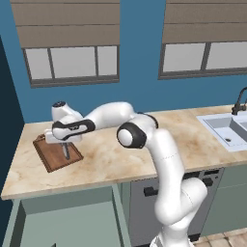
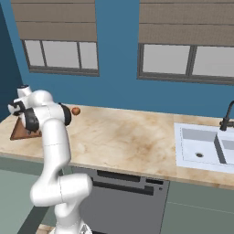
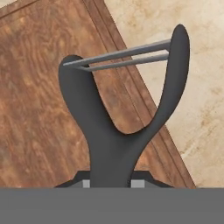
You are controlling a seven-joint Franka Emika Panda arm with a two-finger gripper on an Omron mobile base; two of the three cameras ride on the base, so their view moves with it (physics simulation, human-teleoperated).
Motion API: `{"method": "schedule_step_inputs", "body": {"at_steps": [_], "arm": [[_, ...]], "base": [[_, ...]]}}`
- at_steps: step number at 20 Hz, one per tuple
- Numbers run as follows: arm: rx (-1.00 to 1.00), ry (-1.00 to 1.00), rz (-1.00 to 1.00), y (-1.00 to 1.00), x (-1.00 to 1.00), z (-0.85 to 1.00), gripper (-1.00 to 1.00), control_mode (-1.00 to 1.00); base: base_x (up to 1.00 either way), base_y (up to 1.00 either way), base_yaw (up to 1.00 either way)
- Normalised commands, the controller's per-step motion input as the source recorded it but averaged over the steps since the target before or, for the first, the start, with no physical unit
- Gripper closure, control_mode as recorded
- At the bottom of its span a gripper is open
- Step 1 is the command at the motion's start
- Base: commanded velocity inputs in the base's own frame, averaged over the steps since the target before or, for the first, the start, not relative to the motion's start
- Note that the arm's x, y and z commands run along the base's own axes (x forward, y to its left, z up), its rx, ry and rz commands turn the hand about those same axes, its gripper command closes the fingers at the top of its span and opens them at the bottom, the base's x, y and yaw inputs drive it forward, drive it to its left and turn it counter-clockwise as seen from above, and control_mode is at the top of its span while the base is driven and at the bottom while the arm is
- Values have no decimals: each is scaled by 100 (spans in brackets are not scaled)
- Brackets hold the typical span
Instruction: Open the drawer on the left and place the cutting tools on the cutting board.
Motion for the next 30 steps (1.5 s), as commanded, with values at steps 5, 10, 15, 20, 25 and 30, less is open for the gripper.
{"method": "schedule_step_inputs", "body": {"at_steps": [5, 10, 15, 20, 25, 30], "arm": [[0, 0, 0, 0, 8, -3, -100, -100], [0, 0, 0, 0, 0, 0, -100, -100], [0, 0, 0, -5, -25, 0, -100, -100], [0, 0, 1, -9, -53, 0, -100, -100], [0, 0, 6, -21, -63, 0, -100, -100], [0, 0, 6, -31, -56, 2, -100, -100]], "base": [[0, 0, 0], [0, 0, 0], [0, 0, 0], [0, 0, 0], [0, 0, 0], [0, 0, 0]]}}
